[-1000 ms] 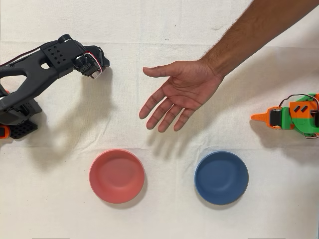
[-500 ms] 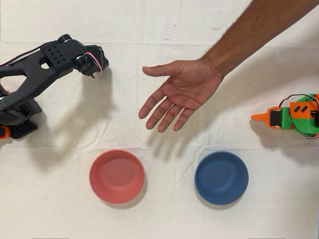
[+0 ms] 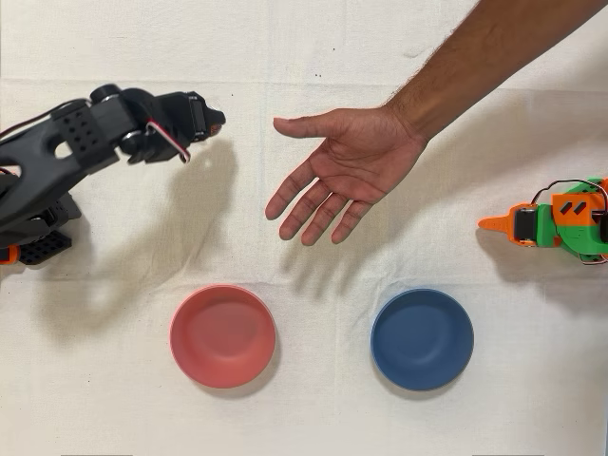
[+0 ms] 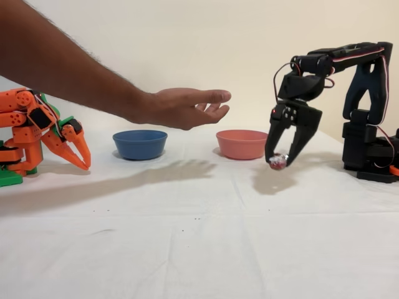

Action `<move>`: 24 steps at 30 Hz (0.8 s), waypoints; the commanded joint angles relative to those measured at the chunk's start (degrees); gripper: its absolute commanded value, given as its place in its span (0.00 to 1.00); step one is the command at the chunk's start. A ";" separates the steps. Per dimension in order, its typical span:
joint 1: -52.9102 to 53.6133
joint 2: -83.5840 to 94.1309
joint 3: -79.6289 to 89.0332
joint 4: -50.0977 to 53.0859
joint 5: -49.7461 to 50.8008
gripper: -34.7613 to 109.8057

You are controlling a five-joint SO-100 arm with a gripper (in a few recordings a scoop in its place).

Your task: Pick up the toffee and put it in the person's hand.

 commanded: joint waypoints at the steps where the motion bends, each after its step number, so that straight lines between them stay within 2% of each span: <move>1: 3.60 7.73 -3.08 -0.09 -2.46 0.32; 24: 14.50 5.27 -15.56 -7.56 -9.05 0.33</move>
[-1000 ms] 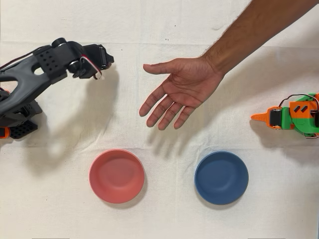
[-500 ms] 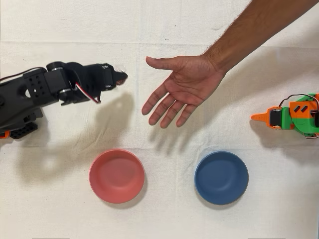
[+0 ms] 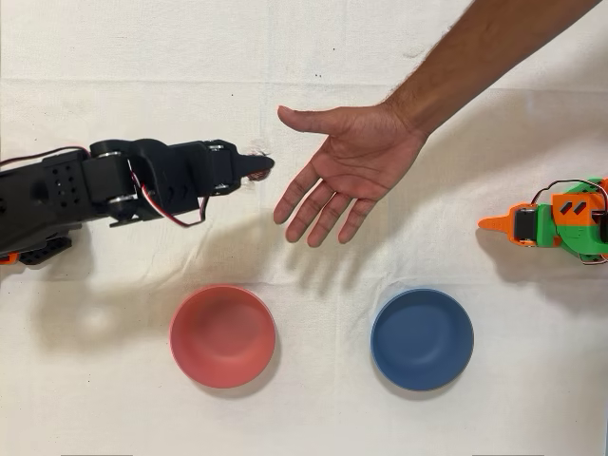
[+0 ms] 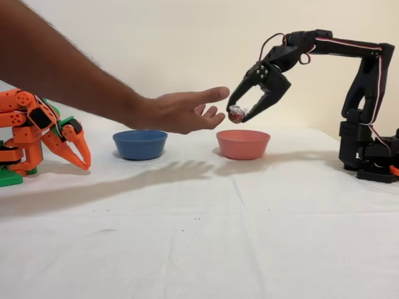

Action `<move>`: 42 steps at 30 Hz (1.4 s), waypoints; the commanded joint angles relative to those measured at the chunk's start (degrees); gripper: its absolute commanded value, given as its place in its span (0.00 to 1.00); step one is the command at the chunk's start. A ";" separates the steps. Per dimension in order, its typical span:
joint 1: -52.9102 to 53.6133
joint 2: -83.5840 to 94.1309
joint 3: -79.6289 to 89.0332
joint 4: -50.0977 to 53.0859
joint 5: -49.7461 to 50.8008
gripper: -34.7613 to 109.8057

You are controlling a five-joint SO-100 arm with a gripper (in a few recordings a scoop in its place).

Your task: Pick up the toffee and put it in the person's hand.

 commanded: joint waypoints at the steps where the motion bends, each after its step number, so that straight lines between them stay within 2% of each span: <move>1: 0.97 2.11 -5.71 -2.20 0.62 0.33; 31: 6.68 -7.82 -17.84 -17.67 2.37 0.33; 42: 7.12 -7.73 -17.40 -18.63 2.02 0.34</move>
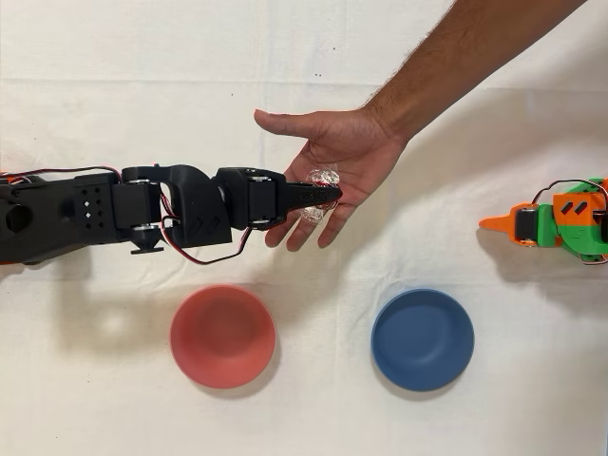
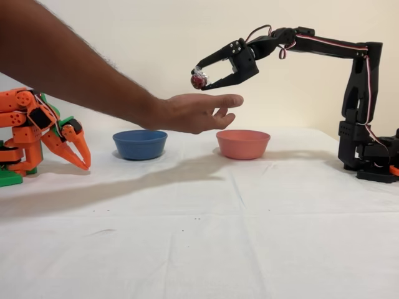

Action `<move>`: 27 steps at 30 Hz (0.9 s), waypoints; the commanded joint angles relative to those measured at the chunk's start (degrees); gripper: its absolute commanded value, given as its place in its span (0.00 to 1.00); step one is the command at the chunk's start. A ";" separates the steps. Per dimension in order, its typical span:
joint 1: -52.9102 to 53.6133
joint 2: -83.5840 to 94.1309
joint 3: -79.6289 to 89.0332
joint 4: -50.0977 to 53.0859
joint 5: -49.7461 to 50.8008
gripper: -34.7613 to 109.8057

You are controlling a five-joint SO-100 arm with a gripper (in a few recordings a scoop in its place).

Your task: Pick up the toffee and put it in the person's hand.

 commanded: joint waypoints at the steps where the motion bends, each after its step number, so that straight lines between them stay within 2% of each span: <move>1: 0.26 2.37 -4.31 -1.14 0.26 0.35; 10: -0.09 3.60 -3.08 -3.08 -1.85 0.41; 27: -0.09 7.47 0.09 -3.25 -2.29 0.41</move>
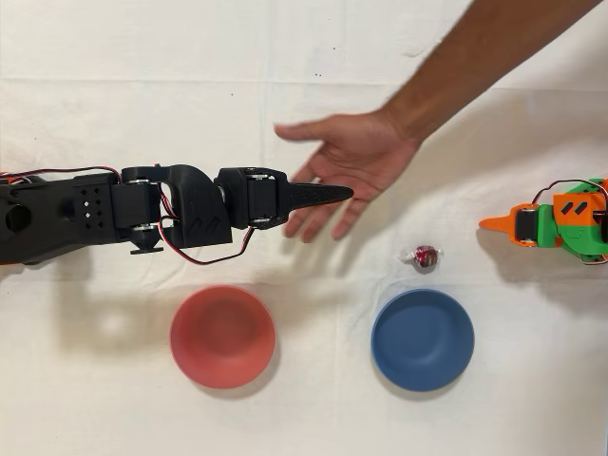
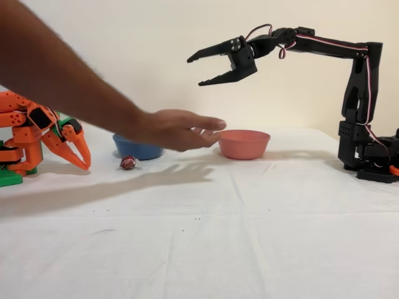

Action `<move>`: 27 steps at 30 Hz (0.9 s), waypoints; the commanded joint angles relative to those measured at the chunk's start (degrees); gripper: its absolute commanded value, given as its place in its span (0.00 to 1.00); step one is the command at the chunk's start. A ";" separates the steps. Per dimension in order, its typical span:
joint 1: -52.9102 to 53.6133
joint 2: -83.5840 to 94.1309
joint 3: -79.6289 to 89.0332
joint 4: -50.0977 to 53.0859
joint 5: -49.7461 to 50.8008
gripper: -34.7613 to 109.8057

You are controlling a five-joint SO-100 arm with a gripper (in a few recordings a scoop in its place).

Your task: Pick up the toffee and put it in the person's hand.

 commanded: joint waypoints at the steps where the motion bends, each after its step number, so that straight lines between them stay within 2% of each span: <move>1: 0.00 7.03 -0.53 -0.26 0.09 0.41; 14: 0.09 16.79 6.86 1.58 -1.05 0.40; 22: 0.97 31.90 25.05 -4.31 2.37 0.28; 27: 2.20 40.96 34.19 -3.08 -0.26 0.24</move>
